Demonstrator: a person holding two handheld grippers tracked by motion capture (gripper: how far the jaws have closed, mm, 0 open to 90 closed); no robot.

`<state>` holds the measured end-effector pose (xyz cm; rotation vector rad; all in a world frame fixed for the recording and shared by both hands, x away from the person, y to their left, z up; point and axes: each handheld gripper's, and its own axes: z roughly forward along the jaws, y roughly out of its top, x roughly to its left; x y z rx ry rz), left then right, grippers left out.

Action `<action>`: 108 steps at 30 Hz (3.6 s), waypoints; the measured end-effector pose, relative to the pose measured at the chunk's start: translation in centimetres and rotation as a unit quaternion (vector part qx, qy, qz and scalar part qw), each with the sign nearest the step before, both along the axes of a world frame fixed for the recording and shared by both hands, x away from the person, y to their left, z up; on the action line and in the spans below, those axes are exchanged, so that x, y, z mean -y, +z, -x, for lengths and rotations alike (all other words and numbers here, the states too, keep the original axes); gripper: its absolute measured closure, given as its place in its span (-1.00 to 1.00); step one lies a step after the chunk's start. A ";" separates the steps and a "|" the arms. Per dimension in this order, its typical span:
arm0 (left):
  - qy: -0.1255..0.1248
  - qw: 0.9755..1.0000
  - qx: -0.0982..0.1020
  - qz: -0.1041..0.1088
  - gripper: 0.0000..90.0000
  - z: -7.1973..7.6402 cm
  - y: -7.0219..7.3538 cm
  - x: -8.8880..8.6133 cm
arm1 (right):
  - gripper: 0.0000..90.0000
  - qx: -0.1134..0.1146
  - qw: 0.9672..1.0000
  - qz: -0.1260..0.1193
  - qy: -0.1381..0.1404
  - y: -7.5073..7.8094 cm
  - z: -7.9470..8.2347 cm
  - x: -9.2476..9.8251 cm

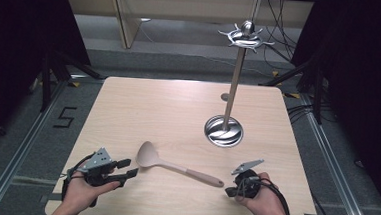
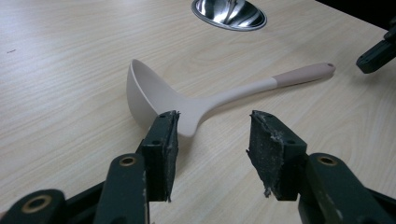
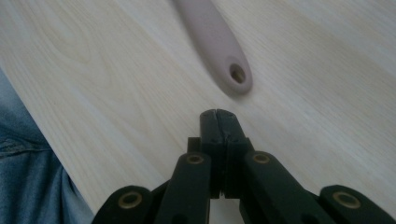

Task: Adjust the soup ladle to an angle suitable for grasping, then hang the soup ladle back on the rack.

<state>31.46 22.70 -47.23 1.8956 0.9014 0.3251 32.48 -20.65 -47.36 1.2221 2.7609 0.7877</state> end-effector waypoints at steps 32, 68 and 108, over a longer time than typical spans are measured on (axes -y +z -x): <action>-0.103 0.992 0.024 -0.073 -0.03 -3.3 1.5 6.1 | 0.88 0.030 0.999 0.018 -0.031 0.0 -2.9 -1.0; -0.199 0.961 -0.013 -0.191 -0.02 -10.4 1.1 13.5 | 0.50 0.089 0.987 -0.039 -0.126 1.1 -0.2 6.8; -0.288 0.919 -0.095 -0.252 0.41 -10.9 -1.7 18.8 | 0.44 0.076 0.989 -0.038 -0.120 0.8 0.4 6.7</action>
